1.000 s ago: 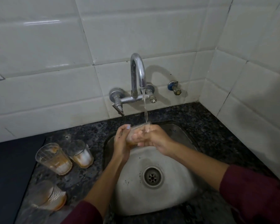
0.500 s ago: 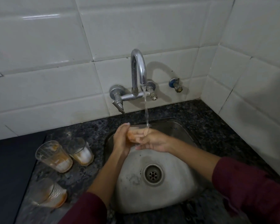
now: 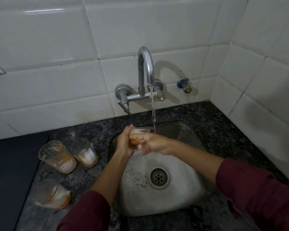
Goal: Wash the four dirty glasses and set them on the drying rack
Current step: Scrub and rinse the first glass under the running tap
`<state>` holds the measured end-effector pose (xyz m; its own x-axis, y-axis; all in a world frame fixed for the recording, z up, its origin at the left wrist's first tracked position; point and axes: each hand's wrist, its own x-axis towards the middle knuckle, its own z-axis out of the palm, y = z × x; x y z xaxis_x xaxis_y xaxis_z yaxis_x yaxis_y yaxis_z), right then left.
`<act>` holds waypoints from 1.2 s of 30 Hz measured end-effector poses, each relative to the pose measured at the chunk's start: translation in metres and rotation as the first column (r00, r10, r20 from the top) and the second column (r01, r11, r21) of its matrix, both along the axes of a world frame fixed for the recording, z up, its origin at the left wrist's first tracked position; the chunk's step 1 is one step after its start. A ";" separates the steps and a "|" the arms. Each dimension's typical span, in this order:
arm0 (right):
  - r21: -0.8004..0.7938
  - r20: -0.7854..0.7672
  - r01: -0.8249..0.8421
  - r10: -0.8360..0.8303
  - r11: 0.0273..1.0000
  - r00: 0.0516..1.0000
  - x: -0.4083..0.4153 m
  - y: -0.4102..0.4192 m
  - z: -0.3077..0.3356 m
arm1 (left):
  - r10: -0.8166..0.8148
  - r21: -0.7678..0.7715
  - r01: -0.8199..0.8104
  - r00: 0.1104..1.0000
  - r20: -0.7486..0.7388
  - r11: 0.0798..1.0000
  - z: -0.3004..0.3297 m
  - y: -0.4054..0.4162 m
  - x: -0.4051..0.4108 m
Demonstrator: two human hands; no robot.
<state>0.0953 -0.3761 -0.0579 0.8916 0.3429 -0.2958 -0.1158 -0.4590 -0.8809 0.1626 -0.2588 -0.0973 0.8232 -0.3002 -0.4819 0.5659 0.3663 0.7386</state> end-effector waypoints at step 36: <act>-0.615 0.209 0.026 0.131 0.788 0.969 -0.012 0.002 -0.021 | -0.085 0.026 0.090 0.987 -0.136 0.996 -0.008 0.013 -0.010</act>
<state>0.0829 -0.3739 -0.0788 0.9454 0.2092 -0.2498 0.0919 -0.9068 -0.4115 0.1523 -0.2457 -0.1058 0.7215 -0.3505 -0.5971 0.6897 0.2883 0.6642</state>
